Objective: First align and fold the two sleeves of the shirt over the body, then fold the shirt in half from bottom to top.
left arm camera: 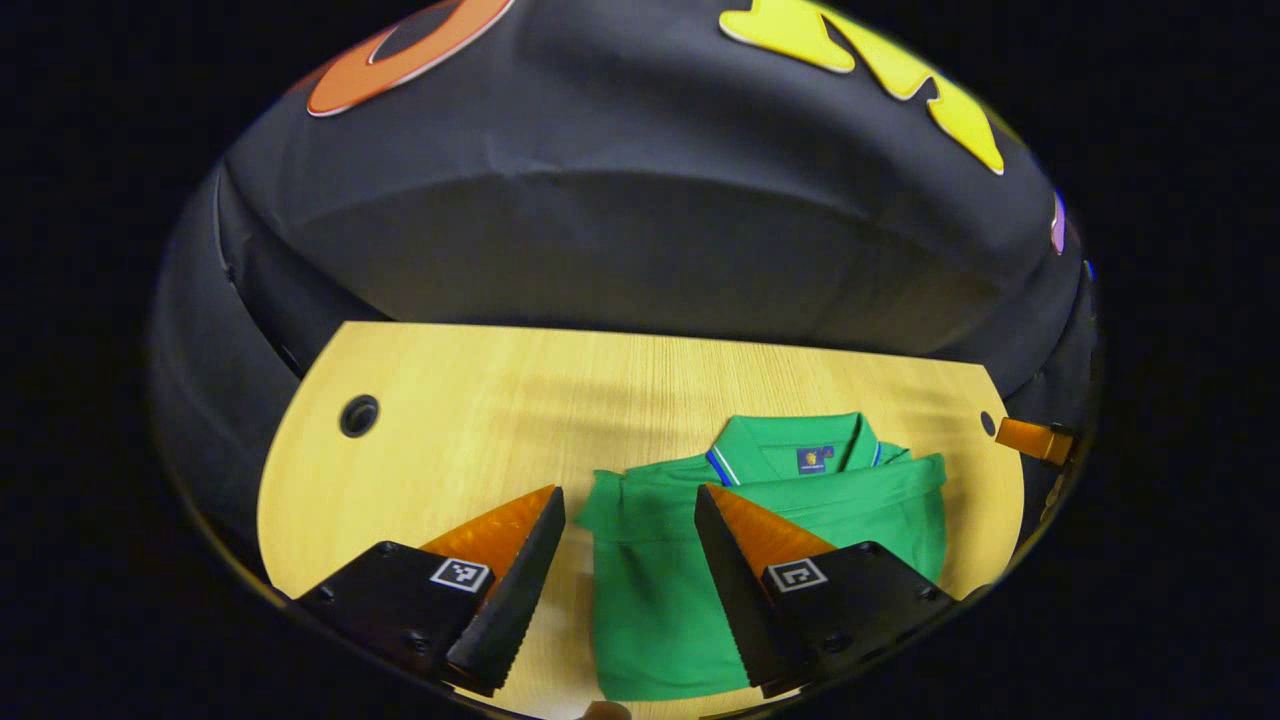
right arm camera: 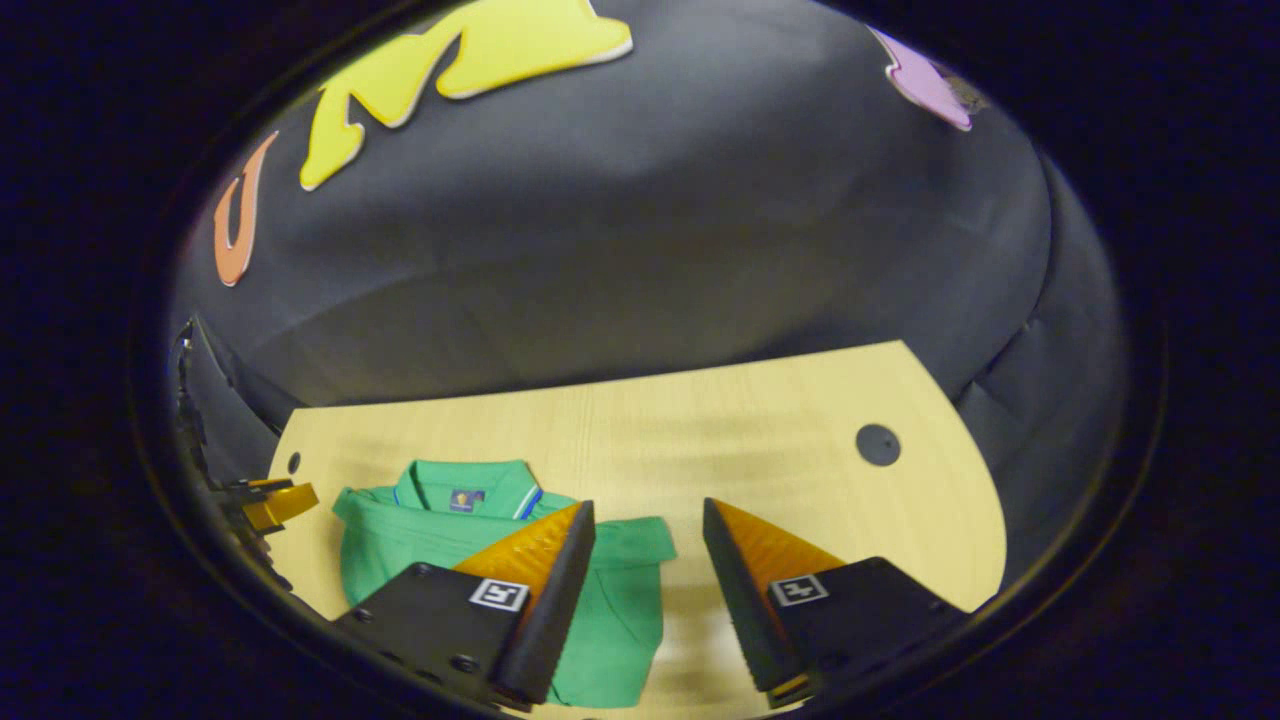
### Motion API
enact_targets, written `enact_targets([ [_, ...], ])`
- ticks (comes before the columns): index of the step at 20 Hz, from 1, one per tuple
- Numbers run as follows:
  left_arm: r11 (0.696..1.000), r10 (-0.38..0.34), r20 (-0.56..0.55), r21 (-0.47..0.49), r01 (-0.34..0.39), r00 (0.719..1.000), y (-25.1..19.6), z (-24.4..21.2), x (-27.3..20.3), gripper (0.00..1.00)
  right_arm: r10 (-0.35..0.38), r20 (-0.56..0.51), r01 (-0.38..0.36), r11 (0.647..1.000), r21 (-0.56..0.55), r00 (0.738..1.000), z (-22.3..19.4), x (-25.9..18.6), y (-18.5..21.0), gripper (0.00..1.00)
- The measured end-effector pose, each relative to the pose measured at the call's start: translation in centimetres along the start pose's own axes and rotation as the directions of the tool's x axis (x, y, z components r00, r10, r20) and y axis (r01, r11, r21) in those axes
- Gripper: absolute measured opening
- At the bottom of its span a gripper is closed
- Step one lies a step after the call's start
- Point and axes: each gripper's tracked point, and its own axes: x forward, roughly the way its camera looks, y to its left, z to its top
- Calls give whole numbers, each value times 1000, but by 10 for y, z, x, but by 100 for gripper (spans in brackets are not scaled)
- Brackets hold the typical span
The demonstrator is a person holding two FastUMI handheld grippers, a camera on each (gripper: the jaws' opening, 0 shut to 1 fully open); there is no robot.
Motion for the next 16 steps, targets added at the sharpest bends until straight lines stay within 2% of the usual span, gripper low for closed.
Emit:
enact_targets([
  [1, 1000, 7, 37, 1, -8, 999, 2, 11, -21, 85, -7, 40, 8, 1000, -23, 999, 12, -20, -1, 71],
  [4, 1000, 13, 141, -4, -13, 990, 3, 39, -85, 90, -8, 167, 23, 996, -86, 986, 45, -88, 12, 89],
  [8, 998, 28, 296, 42, -42, 955, 13, 71, -178, 90, 29, 339, 40, 980, -194, 940, 70, -196, 47, 96],
  [10, 997, 38, 374, 49, -60, 927, 14, 82, -222, 93, 53, 401, 52, 968, -247, 914, 68, -248, 68, 92],
  [11, 996, 44, 403, 48, -69, 914, 16, 83, -241, 94, 50, 430, 64, 967, -246, 902, 66, -269, 75, 96],
  [16, 998, 56, 499, -9, -59, 865, 14, 66, -335, 97, 109, 501, 29, 965, -259, 858, 40, -358, 118, 93],
])
